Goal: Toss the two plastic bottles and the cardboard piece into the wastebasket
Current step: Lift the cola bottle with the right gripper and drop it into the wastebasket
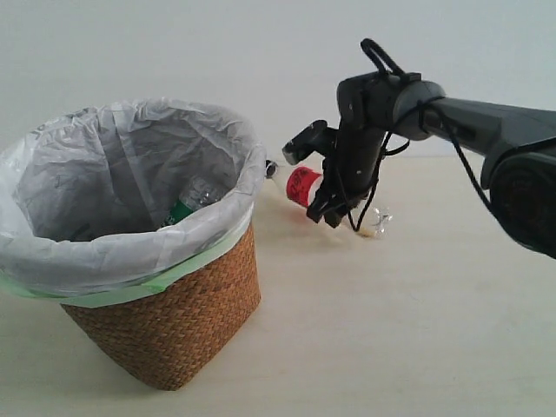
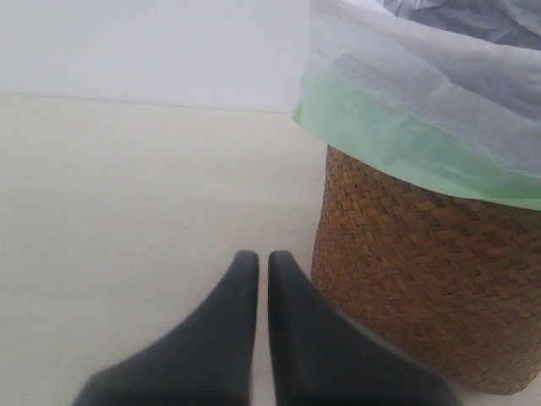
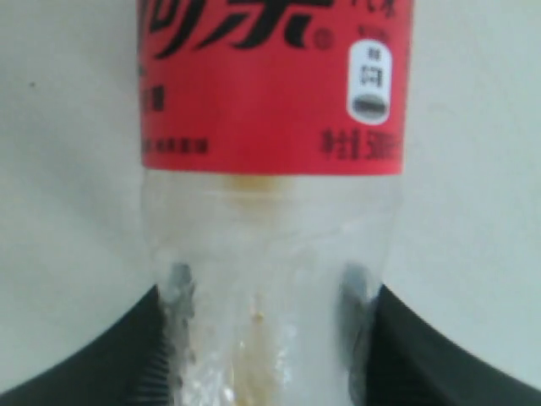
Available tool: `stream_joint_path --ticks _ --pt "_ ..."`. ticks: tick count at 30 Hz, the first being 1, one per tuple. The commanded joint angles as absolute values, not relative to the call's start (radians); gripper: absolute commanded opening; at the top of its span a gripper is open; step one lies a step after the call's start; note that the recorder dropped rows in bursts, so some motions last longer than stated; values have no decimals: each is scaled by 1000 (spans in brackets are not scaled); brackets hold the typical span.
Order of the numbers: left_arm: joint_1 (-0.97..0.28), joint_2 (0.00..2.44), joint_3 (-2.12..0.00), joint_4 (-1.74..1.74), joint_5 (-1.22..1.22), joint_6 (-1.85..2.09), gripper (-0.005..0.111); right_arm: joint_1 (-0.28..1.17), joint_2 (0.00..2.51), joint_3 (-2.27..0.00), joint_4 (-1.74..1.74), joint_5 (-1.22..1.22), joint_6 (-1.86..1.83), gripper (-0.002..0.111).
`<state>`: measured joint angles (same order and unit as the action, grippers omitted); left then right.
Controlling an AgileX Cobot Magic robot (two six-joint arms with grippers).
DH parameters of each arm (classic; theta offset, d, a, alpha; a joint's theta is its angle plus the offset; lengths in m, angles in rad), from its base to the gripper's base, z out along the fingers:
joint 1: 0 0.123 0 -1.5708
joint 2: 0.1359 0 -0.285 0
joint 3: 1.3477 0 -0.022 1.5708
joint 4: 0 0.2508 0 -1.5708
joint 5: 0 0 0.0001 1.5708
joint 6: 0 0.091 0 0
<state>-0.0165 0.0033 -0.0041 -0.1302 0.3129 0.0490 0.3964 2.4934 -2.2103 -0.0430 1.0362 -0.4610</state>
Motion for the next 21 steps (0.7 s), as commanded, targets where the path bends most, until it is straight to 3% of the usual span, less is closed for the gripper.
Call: stream_joint_path --ticks 1,9,14,21 --pt "-16 0 0 -127 310 44 4 394 2355 -2208 -32 1148 -374 1" --pt "-16 0 0 -127 310 44 4 416 2147 -2120 101 1221 -255 0" --pt "-16 0 0 -127 310 44 4 429 1917 -1786 109 1052 -206 0" --pt "-16 0 0 -127 310 44 4 428 1568 -1223 158 618 -121 0"
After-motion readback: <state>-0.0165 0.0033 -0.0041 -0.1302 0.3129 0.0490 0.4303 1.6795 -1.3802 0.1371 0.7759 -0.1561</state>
